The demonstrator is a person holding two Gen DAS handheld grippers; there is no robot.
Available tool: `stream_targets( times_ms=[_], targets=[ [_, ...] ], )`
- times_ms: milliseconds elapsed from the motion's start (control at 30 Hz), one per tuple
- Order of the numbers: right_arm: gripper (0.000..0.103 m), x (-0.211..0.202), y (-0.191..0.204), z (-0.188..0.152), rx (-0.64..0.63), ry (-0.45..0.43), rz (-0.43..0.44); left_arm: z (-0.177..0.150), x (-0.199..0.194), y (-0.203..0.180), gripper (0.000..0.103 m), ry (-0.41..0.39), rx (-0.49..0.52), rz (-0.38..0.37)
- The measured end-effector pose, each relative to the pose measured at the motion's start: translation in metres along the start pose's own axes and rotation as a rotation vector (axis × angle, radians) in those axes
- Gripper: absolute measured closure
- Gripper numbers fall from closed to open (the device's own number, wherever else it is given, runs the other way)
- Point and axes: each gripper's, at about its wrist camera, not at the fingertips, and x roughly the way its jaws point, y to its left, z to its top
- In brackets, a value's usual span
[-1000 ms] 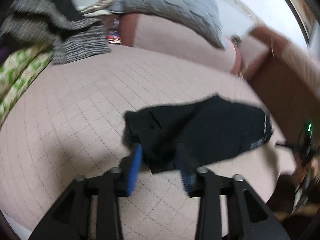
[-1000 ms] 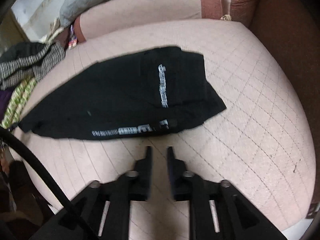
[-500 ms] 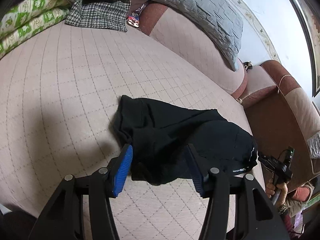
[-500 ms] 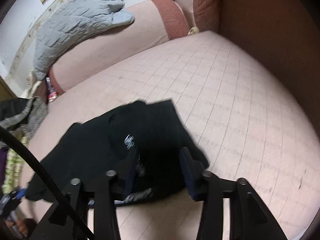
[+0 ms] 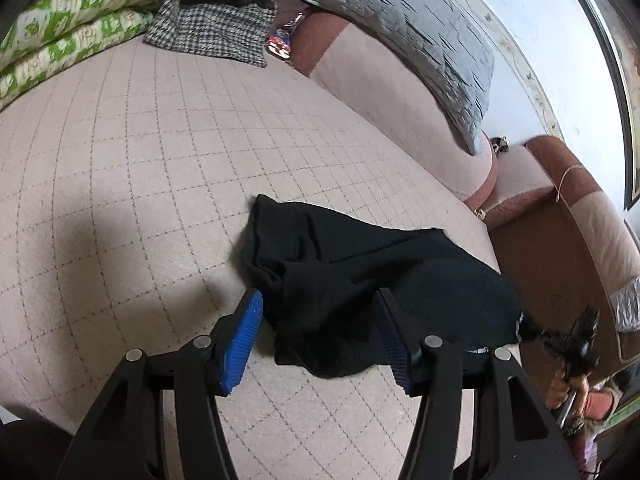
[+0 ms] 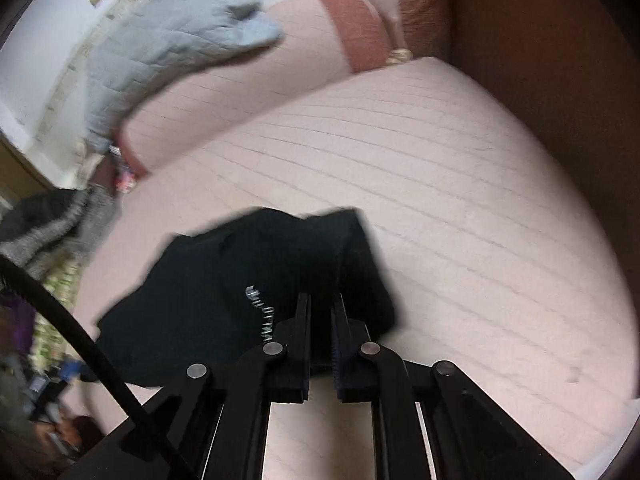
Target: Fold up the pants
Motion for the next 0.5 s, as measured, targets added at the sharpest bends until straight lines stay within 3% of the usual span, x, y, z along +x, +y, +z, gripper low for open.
stream_targets(
  times_ms=[67,133,233,300,433,500],
  targets=[
    [0.095,0.014,-0.010,-0.001,-0.038,0.036,-0.182,-0.001,0.003,0.004,0.046,0.005,-0.019,-0.004],
    [0.087,0.028,-0.015,-0.003,-0.055,0.060,-0.293,-0.003,0.006,0.008,0.046,0.017,-0.033,-0.006],
    [0.079,0.027,-0.003,-0.002,-0.084,0.031,-0.334,-0.005,0.007,0.009,0.046,0.025,-0.029,0.000],
    [0.054,0.020,0.010,-0.004,-0.095,-0.006,-0.324,-0.003,0.007,0.010,0.045,0.027,-0.026,0.002],
    [0.051,0.003,0.039,-0.020,-0.159,-0.111,-0.436,0.007,0.015,0.008,0.041,0.038,-0.009,-0.001],
    [0.051,-0.005,0.057,-0.027,-0.202,-0.160,-0.451,0.010,0.026,0.002,0.040,0.071,0.026,0.008]
  ],
)
